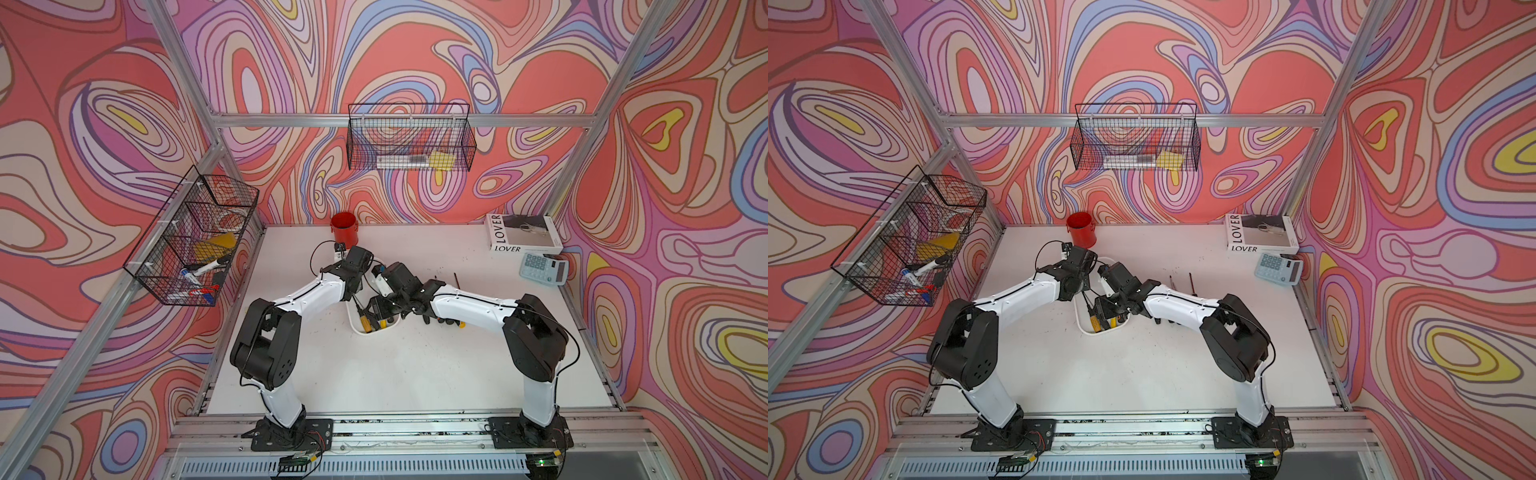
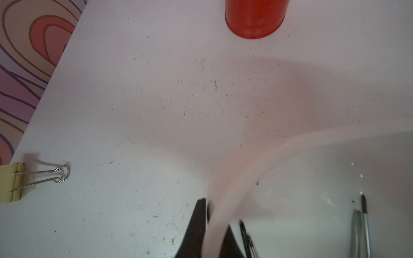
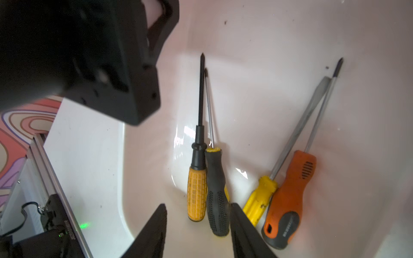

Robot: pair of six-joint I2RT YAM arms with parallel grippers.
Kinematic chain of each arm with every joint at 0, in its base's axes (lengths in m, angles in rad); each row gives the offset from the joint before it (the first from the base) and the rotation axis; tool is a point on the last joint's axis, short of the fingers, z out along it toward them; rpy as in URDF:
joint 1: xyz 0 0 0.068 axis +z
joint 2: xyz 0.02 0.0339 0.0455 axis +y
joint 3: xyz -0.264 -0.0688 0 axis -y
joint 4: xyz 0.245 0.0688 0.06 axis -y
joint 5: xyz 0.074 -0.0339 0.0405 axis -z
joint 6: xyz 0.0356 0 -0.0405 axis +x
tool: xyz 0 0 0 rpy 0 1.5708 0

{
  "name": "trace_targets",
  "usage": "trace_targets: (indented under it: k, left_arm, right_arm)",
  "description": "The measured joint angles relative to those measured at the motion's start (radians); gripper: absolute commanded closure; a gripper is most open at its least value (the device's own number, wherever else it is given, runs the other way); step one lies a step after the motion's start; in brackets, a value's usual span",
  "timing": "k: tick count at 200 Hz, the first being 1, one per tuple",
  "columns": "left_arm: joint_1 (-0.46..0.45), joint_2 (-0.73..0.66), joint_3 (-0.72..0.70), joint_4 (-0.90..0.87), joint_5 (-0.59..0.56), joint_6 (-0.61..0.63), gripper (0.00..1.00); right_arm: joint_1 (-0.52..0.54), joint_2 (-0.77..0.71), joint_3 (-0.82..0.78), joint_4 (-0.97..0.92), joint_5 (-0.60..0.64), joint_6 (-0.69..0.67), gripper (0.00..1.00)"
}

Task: Take out the screwdriver from the storage box
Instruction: Adjust the storage box at the center of the board.

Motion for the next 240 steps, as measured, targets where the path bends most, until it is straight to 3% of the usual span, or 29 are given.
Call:
trace_targets:
  k: [33,62,89,173,240]
  left_arm:
    - [0.000,0.000,0.016,-0.041,-0.006,-0.016,1.00]
    - [-0.016,0.006,0.183,-0.232,-0.049,-0.009,1.00]
    - [-0.027,-0.002,0.274,-0.293,-0.083,0.005,1.00]
    - [-0.053,0.085,0.267,-0.437,-0.092,0.009,1.00]
    - [-0.056,0.093,0.256,-0.417,-0.106,-0.019,1.00]
  right_arm:
    - [0.000,0.006,0.070,-0.047,0.033,0.070,0.52]
    - [-0.004,0.006,0.075,-0.083,0.077,0.108,0.52]
    - [-0.018,0.006,0.076,-0.116,0.097,0.127,0.52]
    - [-0.028,0.005,0.076,-0.130,0.084,0.142,0.52]
    - [-0.028,0.036,0.111,-0.160,-0.003,0.229,0.56]
